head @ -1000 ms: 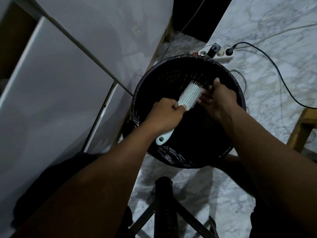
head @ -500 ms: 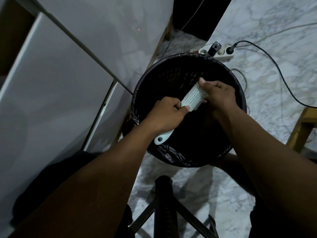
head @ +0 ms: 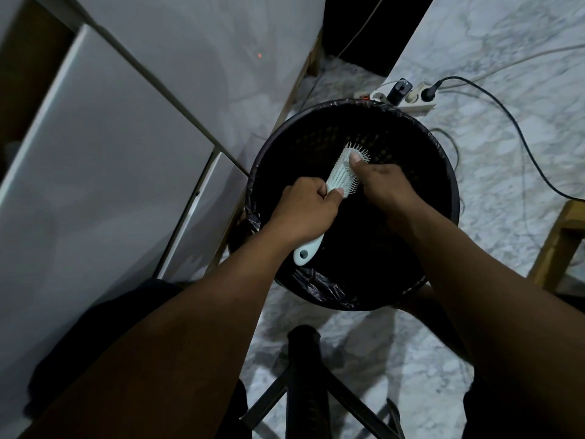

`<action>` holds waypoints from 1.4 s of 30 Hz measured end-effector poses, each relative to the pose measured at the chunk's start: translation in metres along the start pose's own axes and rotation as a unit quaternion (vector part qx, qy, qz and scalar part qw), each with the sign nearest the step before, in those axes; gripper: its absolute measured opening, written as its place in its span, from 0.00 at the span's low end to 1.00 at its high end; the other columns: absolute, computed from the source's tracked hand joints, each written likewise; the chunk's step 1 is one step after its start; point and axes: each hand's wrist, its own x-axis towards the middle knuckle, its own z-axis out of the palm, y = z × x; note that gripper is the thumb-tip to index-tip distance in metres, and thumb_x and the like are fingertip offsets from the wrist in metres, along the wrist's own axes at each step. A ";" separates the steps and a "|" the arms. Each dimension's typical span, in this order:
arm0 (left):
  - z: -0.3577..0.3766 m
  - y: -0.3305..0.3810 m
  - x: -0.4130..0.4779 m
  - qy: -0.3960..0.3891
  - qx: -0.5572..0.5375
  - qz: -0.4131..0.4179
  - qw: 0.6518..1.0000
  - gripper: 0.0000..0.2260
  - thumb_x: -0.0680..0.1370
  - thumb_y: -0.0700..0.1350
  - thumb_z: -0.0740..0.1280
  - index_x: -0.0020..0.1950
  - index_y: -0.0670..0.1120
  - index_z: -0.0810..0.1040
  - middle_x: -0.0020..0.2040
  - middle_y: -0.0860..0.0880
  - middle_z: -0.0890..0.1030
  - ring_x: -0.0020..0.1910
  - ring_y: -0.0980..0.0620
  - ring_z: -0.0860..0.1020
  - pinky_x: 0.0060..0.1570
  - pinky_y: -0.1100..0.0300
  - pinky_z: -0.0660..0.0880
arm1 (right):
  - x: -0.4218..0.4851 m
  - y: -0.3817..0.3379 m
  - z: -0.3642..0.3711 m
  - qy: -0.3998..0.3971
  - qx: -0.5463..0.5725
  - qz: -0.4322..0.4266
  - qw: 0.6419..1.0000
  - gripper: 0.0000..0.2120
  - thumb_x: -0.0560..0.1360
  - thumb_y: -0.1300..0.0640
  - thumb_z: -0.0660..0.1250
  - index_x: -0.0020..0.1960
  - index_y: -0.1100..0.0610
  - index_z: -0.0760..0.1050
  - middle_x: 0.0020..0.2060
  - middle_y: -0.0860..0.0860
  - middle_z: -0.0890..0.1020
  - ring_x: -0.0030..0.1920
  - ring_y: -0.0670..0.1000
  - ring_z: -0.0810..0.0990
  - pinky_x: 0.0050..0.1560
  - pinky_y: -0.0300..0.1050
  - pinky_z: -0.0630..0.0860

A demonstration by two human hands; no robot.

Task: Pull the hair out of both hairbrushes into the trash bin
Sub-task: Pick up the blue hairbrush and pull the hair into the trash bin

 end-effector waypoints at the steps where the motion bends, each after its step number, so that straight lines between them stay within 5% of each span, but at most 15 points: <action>1: 0.000 0.000 0.001 -0.003 -0.012 -0.004 1.000 0.17 0.81 0.52 0.67 0.40 0.41 0.75 0.40 0.38 0.84 0.37 0.43 0.83 0.39 0.53 0.78 | 0.002 0.001 -0.001 -0.005 0.021 -0.003 1.000 0.19 0.80 0.47 0.66 0.37 0.59 0.80 0.25 0.51 0.81 0.23 0.45 0.76 0.29 0.36 0.72; 7: -0.001 0.002 0.006 -0.029 -0.138 -0.055 0.988 0.17 0.82 0.49 0.67 0.44 0.35 0.81 0.27 0.52 0.78 0.29 0.52 0.77 0.38 0.57 0.74 | 0.011 0.004 -0.002 -0.080 0.307 0.092 0.944 0.17 0.84 0.54 0.59 0.37 0.57 0.70 0.24 0.48 0.69 0.23 0.45 0.67 0.23 0.37 0.66; 11: -0.004 0.004 0.007 -0.011 -0.171 -0.089 0.981 0.18 0.82 0.50 0.66 0.51 0.33 0.82 0.25 0.54 0.77 0.26 0.55 0.75 0.38 0.57 0.74 | 0.012 0.000 -0.006 -0.080 0.356 0.137 0.921 0.19 0.84 0.49 0.55 0.36 0.54 0.69 0.29 0.49 0.69 0.28 0.47 0.67 0.31 0.41 0.66; 15: -0.003 0.004 0.004 0.021 -0.097 -0.034 0.994 0.18 0.82 0.51 0.67 0.42 0.36 0.77 0.32 0.40 0.80 0.32 0.48 0.78 0.40 0.52 0.77 | 0.000 -0.006 -0.007 -0.031 0.081 0.060 0.994 0.23 0.74 0.32 0.63 0.34 0.50 0.72 0.28 0.48 0.69 0.26 0.47 0.67 0.29 0.41 0.63; 17: -0.002 0.005 0.001 0.023 -0.063 -0.009 0.998 0.19 0.81 0.51 0.67 0.43 0.34 0.75 0.39 0.34 0.82 0.33 0.43 0.79 0.39 0.51 0.77 | -0.008 -0.008 -0.002 -0.025 -0.026 0.007 0.999 0.21 0.74 0.34 0.66 0.39 0.52 0.79 0.29 0.48 0.76 0.28 0.46 0.74 0.29 0.38 0.70; 19: -0.002 0.005 0.001 0.015 -0.057 -0.005 0.998 0.18 0.81 0.51 0.68 0.42 0.37 0.76 0.38 0.36 0.81 0.33 0.46 0.79 0.38 0.53 0.77 | -0.011 -0.009 0.000 -0.044 0.003 -0.024 0.999 0.20 0.78 0.43 0.67 0.39 0.59 0.81 0.26 0.48 0.81 0.25 0.44 0.79 0.28 0.33 0.73; 22: -0.003 0.004 0.003 -0.002 -0.091 -0.014 0.996 0.16 0.81 0.50 0.68 0.37 0.44 0.74 0.32 0.47 0.79 0.33 0.49 0.79 0.39 0.50 0.79 | -0.008 -0.007 -0.003 -0.057 0.052 -0.037 0.996 0.20 0.82 0.53 0.63 0.33 0.59 0.74 0.16 0.46 0.73 0.16 0.41 0.69 0.21 0.31 0.65; 28: -0.004 0.005 0.006 -0.014 -0.174 -0.058 0.983 0.18 0.82 0.49 0.67 0.48 0.33 0.79 0.29 0.50 0.77 0.29 0.53 0.75 0.39 0.55 0.75 | 0.010 0.008 -0.005 -0.142 0.254 0.061 0.955 0.18 0.82 0.51 0.61 0.35 0.57 0.70 0.25 0.49 0.71 0.25 0.46 0.67 0.27 0.38 0.64; 31: -0.006 0.003 0.008 0.000 -0.196 -0.078 0.977 0.14 0.82 0.49 0.66 0.47 0.39 0.80 0.27 0.50 0.77 0.27 0.53 0.74 0.39 0.55 0.73 | 0.012 0.007 -0.007 -0.159 0.299 0.083 0.937 0.18 0.83 0.50 0.56 0.37 0.54 0.69 0.25 0.48 0.68 0.24 0.46 0.64 0.28 0.40 0.62; 36: -0.005 -0.005 0.007 0.033 -0.055 -0.063 0.996 0.15 0.82 0.52 0.65 0.42 0.42 0.75 0.39 0.38 0.83 0.34 0.49 0.78 0.40 0.54 0.77 | 0.020 0.015 -0.010 0.071 0.070 0.032 0.994 0.19 0.79 0.50 0.66 0.31 0.54 0.68 0.23 0.51 0.68 0.20 0.49 0.64 0.26 0.41 0.62; 42: -0.006 -0.009 0.002 0.042 0.015 -0.058 0.997 0.17 0.81 0.52 0.67 0.36 0.45 0.73 0.40 0.44 0.84 0.37 0.49 0.82 0.38 0.58 0.77 | 0.026 0.031 -0.004 0.081 -0.093 -0.017 0.992 0.06 0.76 0.57 0.72 0.44 0.56 0.76 0.35 0.55 0.81 0.31 0.51 0.79 0.39 0.50 0.80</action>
